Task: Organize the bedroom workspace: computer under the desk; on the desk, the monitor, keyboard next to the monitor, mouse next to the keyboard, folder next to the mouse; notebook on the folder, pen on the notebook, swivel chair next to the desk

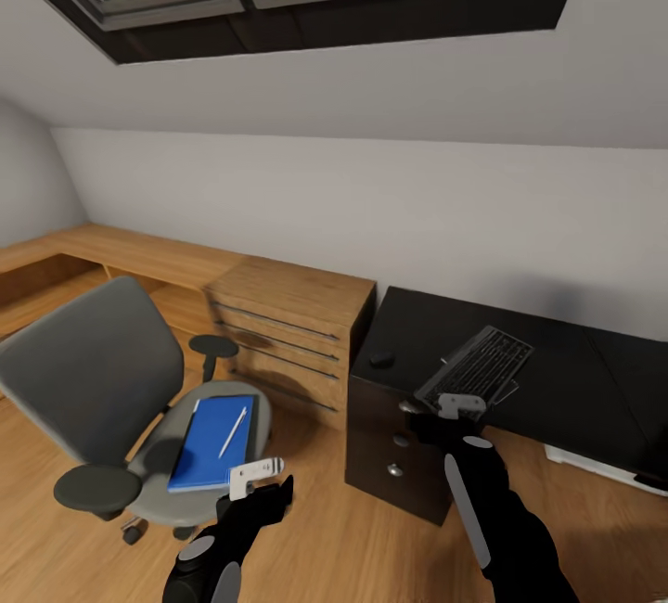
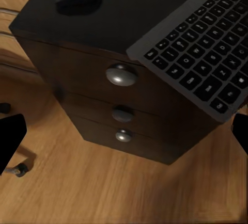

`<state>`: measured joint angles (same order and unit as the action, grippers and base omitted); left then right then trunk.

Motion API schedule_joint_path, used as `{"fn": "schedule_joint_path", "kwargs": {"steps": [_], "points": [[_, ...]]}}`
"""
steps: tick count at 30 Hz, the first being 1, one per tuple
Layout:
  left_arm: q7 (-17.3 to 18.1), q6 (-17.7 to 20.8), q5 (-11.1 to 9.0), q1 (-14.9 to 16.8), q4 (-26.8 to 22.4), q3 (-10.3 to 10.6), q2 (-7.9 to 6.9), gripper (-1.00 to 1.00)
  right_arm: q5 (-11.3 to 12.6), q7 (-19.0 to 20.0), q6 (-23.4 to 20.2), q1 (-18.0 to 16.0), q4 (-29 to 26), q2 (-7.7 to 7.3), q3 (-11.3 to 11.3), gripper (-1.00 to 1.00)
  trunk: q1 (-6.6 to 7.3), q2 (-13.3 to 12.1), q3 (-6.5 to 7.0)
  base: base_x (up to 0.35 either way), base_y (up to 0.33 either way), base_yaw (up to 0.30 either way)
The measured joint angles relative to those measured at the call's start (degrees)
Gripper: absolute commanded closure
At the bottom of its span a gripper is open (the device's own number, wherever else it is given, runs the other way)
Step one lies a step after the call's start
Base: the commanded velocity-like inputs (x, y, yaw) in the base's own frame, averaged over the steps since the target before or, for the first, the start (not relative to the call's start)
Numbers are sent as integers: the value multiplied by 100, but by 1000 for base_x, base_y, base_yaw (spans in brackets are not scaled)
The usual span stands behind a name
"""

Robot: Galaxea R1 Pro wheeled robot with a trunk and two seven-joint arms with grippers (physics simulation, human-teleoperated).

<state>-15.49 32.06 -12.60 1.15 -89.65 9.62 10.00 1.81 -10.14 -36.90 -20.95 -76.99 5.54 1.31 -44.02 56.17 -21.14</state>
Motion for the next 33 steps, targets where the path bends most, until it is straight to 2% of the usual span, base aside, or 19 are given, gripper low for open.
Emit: {"fn": "schedule_joint_path", "kwargs": {"steps": [10,14,21,33], "points": [[0,0,-2,1,0,0,0,-100,2,6,1,0,11,0,17,-100,0,0,0,0,0,-251],[0,0,-4,2,0,0,0,-100,-1,7,0,1,14,0,94,-100,-1,0,0,-56,0,-261],[0,0,-7,0,-1,-6,0,-100,-4,7,1,0,22,0,144,-100,-3,0,0,-268,52,-222],[0,0,-6,-1,-2,-9,0,-100,-3,7,8,-1,24,0,156,-100,-1,-1,0,-268,129,-28]]}}
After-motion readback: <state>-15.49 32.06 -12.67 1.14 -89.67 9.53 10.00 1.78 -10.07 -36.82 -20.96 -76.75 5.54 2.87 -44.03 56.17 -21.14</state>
